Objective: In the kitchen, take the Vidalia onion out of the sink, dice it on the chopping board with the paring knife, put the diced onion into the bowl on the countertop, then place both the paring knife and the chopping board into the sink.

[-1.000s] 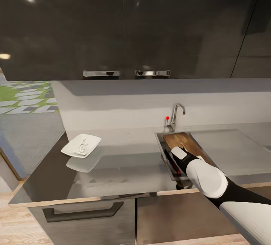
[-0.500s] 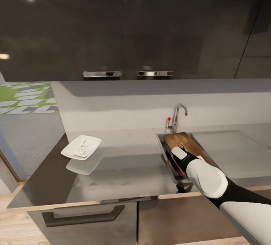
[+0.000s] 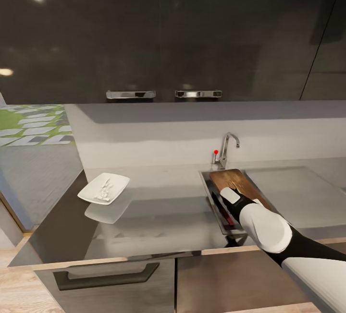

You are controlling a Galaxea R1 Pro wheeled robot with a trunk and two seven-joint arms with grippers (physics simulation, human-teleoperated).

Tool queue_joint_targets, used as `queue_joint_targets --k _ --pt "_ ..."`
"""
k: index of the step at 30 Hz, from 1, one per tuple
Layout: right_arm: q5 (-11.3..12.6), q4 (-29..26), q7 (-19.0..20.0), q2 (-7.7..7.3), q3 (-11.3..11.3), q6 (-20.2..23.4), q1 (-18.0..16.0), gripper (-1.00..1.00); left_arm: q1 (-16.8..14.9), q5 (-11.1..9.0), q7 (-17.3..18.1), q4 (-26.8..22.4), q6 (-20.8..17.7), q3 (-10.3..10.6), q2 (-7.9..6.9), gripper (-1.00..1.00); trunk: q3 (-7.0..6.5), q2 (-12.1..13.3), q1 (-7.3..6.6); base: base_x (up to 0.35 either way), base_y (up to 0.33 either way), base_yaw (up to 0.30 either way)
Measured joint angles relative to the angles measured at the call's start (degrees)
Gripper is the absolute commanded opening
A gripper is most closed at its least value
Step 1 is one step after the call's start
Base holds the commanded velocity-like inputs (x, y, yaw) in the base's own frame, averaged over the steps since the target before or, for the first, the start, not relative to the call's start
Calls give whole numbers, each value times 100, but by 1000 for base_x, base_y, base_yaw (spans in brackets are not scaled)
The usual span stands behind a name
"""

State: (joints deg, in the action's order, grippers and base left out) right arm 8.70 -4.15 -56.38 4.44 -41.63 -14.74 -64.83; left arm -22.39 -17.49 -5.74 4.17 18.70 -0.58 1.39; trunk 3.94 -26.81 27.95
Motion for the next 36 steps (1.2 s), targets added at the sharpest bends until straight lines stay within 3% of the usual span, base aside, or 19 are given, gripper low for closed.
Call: queue_joint_targets --k 36 --pt "23 18 -23 -15 -15 19 1 -100 0 0 0 0 -2 0 0 100 0 0 0 0 0 0"
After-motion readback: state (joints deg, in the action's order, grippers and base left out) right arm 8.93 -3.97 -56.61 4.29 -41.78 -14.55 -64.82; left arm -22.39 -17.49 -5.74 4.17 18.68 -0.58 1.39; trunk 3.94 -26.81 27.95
